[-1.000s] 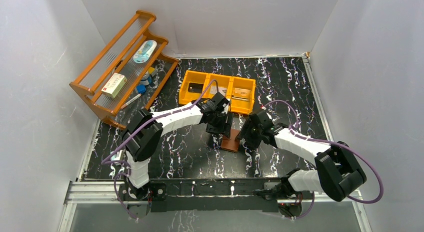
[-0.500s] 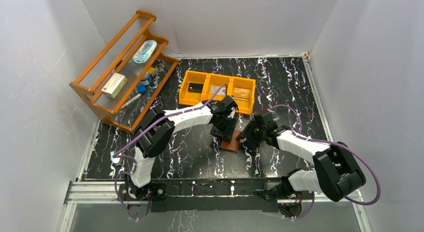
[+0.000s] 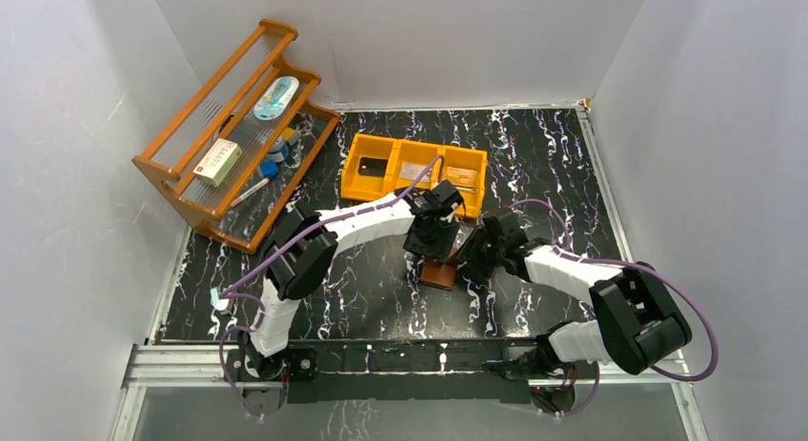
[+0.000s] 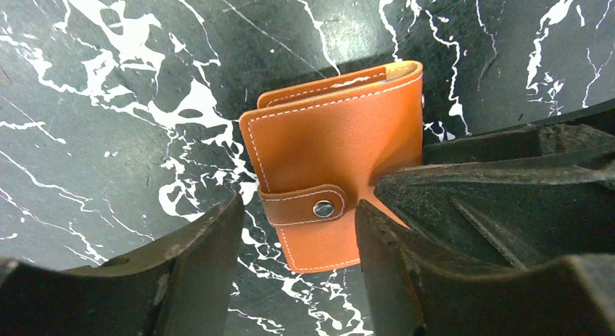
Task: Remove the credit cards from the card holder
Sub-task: Open the card holder at the center of the board.
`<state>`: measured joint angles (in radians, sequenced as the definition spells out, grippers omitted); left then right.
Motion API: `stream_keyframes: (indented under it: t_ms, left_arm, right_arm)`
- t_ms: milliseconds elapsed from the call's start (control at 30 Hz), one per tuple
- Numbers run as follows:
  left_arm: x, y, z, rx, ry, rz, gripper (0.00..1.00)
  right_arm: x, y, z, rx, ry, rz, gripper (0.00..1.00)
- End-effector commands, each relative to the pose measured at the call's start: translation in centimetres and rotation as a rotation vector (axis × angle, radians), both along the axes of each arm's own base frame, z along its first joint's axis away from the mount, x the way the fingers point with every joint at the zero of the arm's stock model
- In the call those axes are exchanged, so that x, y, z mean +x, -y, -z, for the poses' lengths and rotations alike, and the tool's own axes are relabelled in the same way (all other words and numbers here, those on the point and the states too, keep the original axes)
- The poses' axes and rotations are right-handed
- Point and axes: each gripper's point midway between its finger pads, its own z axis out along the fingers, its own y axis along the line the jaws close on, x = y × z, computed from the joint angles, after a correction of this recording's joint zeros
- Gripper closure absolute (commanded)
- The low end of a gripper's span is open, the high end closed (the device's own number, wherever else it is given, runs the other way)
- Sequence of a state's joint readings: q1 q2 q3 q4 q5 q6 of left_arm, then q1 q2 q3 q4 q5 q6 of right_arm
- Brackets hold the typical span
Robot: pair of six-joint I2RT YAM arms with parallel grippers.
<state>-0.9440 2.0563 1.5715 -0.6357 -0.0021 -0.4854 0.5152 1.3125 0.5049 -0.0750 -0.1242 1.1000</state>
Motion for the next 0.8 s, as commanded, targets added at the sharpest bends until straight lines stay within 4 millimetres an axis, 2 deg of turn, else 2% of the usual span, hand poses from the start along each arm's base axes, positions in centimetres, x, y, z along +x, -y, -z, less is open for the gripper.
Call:
stream_keyframes:
  t_ms: [0, 267, 533, 767]
  left_arm:
    - [0.6, 0.5, -0.4, 0.001, 0.032, 0.019, 0.47]
    - [-0.2, -1.3, 1.6, 0.063, 0.007, 0.002, 0.64]
    - [-0.2, -0.4, 0.0, -0.015, 0.026, -0.011, 0.76]
    - [-0.1, 0.0, -0.7, -0.051, 0.039, -0.024, 0.83]
  right_arm:
    - [-0.9, 0.6, 1.5, -0.036, -0.055, -0.010, 0.51]
    - [-1.2, 0.8, 1.9, -0.044, -0.068, -0.006, 0.52]
    - [-1.0, 1.0, 2.1, -0.079, -0.074, -0.033, 0.58]
    - [-0.9, 3.0, 3.0, -0.219, -0.076, -0.060, 0.62]
